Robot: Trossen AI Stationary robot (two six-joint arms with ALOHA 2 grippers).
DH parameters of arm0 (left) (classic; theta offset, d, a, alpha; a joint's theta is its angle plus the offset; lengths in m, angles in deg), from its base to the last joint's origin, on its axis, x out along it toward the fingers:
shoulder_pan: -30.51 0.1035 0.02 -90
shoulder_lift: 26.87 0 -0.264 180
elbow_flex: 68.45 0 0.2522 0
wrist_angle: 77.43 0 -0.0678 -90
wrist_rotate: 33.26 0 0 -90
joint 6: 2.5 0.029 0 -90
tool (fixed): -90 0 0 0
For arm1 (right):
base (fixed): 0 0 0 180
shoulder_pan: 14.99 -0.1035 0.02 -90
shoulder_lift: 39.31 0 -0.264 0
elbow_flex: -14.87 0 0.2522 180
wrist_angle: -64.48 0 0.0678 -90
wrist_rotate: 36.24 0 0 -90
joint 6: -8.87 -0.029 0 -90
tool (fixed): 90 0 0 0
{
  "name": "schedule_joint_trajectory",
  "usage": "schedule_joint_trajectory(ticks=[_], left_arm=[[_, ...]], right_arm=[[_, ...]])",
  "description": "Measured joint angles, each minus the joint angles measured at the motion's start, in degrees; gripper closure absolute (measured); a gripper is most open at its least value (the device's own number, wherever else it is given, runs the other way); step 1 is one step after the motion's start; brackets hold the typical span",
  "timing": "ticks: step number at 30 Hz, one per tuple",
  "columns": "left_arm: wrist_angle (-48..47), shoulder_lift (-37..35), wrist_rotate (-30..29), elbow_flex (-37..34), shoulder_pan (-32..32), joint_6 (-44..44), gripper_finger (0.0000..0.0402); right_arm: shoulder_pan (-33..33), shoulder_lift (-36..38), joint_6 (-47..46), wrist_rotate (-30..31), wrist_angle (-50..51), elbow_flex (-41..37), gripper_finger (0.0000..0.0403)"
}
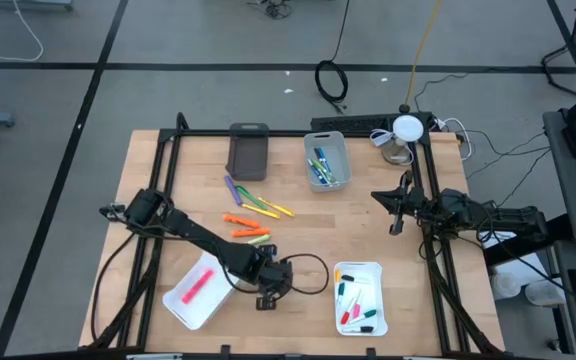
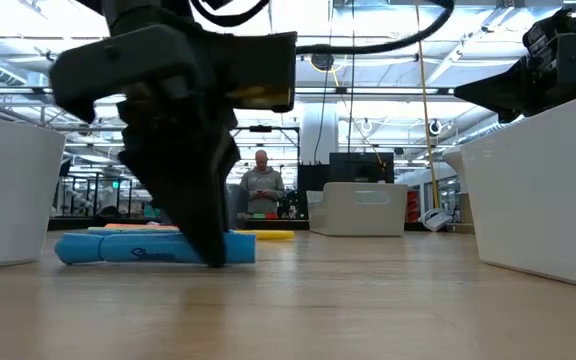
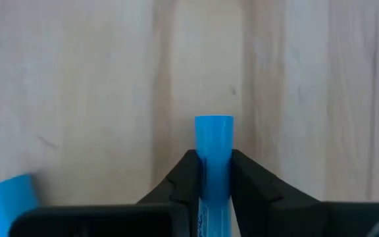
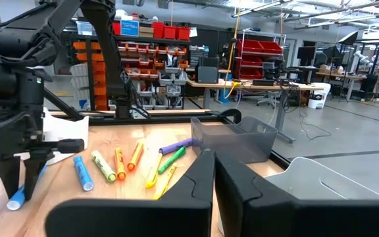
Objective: Pick & Place Markers
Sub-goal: Put the bottom blue marker pen into the left white bin
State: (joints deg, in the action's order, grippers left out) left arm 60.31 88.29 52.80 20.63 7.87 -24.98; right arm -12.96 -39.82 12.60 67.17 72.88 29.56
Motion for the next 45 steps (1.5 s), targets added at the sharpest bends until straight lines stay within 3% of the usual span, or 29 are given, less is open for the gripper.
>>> schedule_joint_trajectory(ticks=[6, 10, 15, 21, 25, 28, 37, 45], left_arm=[[0.07, -4.75, -5.28, -0.03, 0.2, -1.65, 0.0341], [-1.58, -11.46, -7.92, -0.03, -0.45, -9.49, 0.0341], [-8.14, -21.86, -15.8, -0.01, -5.3, -19.97, 0.0341], [-25.05, -28.34, -22.08, 0.12, -14.59, -51.96, 0.0341], [-36.6, -26.83, -19.18, 0.1, -20.69, -75.56, 0.0341], [-39.18, -24.58, -15.34, 0.01, -23.29, -88.01, 0.0341], [-39.14, -17.85, -6.05, 0.03, -23.92, -95.81, 0.0341], [-40.43, -12.69, -9.99, 0.02, -23.15, -95.33, 0.0341]], right_arm=[[0.01, 0.0, 0.0, 0.0, 0.0, 0.0, 0.0403], [-0.01, 0.0, 0.0, 0.0, 0.0, 0.02, 0.0403], [-0.01, 0.0, 0.0, 0.0, 0.0, 0.02, 0.0403], [0.01, 0.01, -0.01, 0.0, 0.0, 0.01, 0.0403], [-0.01, 0.02, 0.0, 0.0, 0.0, 0.0, 0.0403], [0.01, 0.02, 0.0, 0.0, 0.0, 0.02, 0.0403], [0.01, 0.02, 0.0, 0.0, 0.02, 0.01, 0.0403], [-0.01, 0.02, -0.02, 0.0, 0.02, 0.0, 0.0403]])
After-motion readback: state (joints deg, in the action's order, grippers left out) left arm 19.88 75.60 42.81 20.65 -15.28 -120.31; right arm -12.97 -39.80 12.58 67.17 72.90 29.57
